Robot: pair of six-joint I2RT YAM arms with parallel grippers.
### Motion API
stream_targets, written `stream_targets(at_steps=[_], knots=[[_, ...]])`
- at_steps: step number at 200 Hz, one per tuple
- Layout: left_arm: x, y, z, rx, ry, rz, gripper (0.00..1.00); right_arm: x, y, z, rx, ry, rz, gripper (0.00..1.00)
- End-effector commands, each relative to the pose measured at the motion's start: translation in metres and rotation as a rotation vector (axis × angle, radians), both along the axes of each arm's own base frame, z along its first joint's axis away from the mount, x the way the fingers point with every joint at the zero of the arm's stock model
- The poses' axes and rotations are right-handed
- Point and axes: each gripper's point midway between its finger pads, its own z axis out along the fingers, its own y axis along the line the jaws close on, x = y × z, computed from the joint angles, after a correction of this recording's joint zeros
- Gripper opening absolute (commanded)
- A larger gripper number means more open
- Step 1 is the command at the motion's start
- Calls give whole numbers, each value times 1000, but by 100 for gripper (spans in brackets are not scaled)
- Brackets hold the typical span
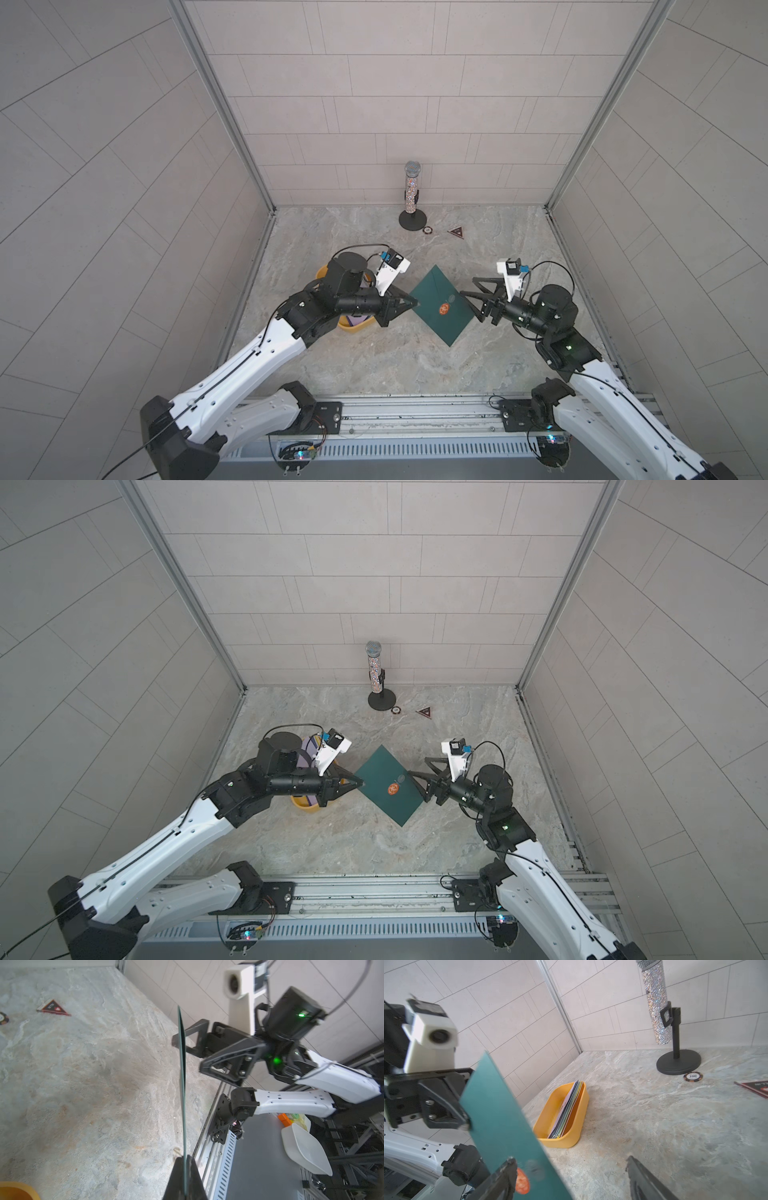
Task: Put the sealed envelopes into the storage box
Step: Pick up the envelope from the center of the board.
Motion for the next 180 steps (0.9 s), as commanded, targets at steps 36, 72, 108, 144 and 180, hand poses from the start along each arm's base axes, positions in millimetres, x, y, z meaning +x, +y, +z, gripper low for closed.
stream_targets(at_steps=[36, 72, 108, 144, 180], knots=[[-23, 9, -6, 11, 10, -109, 0, -26, 32, 13, 52, -45, 223, 76], [-14, 9, -3, -10, 24, -95, 0, -42, 50, 1, 46, 5, 321, 65], [-10, 15, -6, -13, 43, -77, 0, -49, 56, -4, 18, 14, 341, 53], [2, 26, -15, 35, 38, 22, 0, -42, 50, -5, -13, 17, 278, 11], [17, 41, -18, 80, -2, 157, 35, -37, 47, -5, -27, 31, 239, 0]])
